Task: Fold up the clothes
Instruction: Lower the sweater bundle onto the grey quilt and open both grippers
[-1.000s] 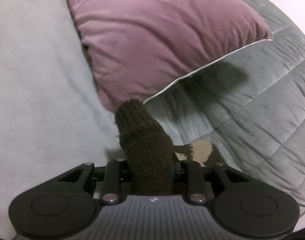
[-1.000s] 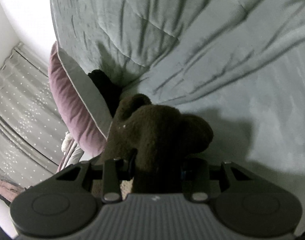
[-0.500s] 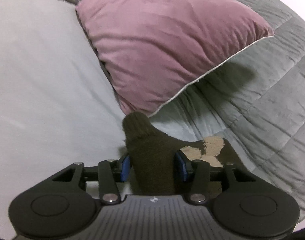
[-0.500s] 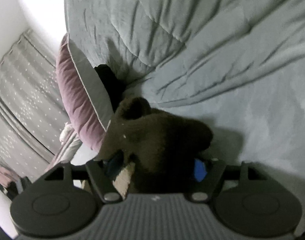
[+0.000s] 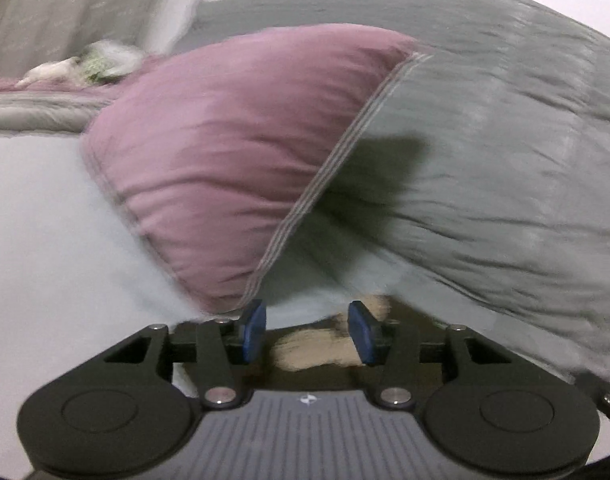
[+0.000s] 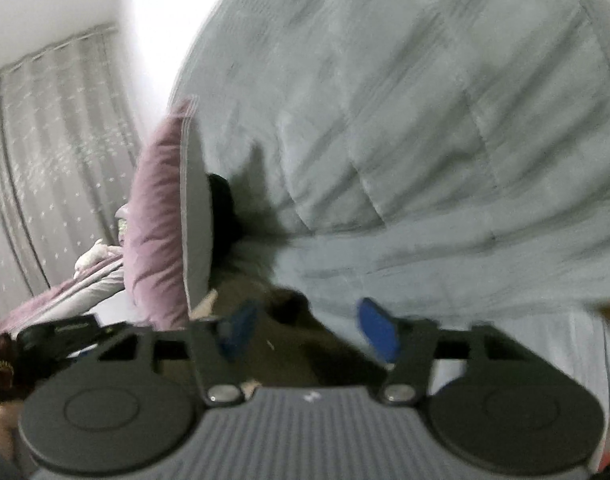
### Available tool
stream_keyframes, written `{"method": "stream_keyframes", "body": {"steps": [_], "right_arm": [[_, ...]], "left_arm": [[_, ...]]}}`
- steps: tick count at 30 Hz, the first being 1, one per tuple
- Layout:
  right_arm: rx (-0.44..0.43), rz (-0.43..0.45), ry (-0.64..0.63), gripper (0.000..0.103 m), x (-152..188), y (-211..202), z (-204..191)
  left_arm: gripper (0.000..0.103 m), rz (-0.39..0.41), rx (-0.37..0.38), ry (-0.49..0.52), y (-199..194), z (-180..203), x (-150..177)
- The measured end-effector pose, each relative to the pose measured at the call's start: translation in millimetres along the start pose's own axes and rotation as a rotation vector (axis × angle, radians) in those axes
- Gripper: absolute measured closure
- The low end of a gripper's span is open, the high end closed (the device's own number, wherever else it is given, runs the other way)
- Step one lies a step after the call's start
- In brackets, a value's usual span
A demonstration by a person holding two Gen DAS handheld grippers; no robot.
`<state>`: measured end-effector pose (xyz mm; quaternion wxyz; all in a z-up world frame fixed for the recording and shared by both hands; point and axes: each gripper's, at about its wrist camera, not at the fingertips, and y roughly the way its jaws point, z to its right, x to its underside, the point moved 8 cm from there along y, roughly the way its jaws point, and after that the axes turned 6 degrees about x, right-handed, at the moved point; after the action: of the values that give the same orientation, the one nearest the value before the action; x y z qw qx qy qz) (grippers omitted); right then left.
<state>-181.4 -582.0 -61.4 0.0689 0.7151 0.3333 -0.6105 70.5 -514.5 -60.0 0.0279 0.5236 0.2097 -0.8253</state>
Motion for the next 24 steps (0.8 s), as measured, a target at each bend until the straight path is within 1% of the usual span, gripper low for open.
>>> {"method": "stream_keyframes", "body": {"steps": [1,2,3,4,6,7,9,12,16,20,24], "right_arm": [[-0.003,0.012,-0.029,0.061,-2.8,2.0,-6.9],[-0.007,0.02,-0.055,0.066,-4.8,4.8,-13.8],[-0.007,0.025,-0.082,0.07,-5.0,8.4,-20.1],[-0.007,0.029,-0.108,0.072,-4.4,12.4,-26.1],[-0.003,0.03,-0.156,0.079,-1.9,21.0,-36.3],[0.001,0.027,-0.176,0.083,0.8,25.9,-39.8],[0.028,0.019,-0.214,0.087,7.2,34.9,-41.1],[0.099,0.011,-0.269,0.088,17.1,45.8,-35.8],[0.151,-0.062,-0.259,0.088,39.8,62.2,-17.5],[0.174,-0.083,-0.236,0.088,54.2,67.5,-8.4],[0.184,-0.089,-0.203,0.088,59.2,69.3,-3.5]], "left_arm": [[0.075,-0.015,0.028,0.045,7.5,11.0,-2.3],[0.079,-0.03,0.051,0.083,14.2,20.2,-3.2],[0.085,-0.045,0.075,0.123,20.8,29.5,-4.1],[0.086,-0.068,0.097,0.169,29.4,39.9,-3.9],[0.089,-0.123,0.128,0.254,47.5,56.9,0.0],[0.09,-0.148,0.132,0.283,56.5,61.7,3.7],[0.091,-0.195,0.132,0.332,73.1,69.4,11.8],[0.092,-0.243,0.122,0.372,90.1,74.4,27.0],[0.092,-0.292,0.128,0.349,101.9,75.4,39.7],[0.092,-0.307,0.159,0.295,111.7,69.1,45.3],[0.091,-0.311,0.181,0.269,111.9,66.5,44.8]]}}
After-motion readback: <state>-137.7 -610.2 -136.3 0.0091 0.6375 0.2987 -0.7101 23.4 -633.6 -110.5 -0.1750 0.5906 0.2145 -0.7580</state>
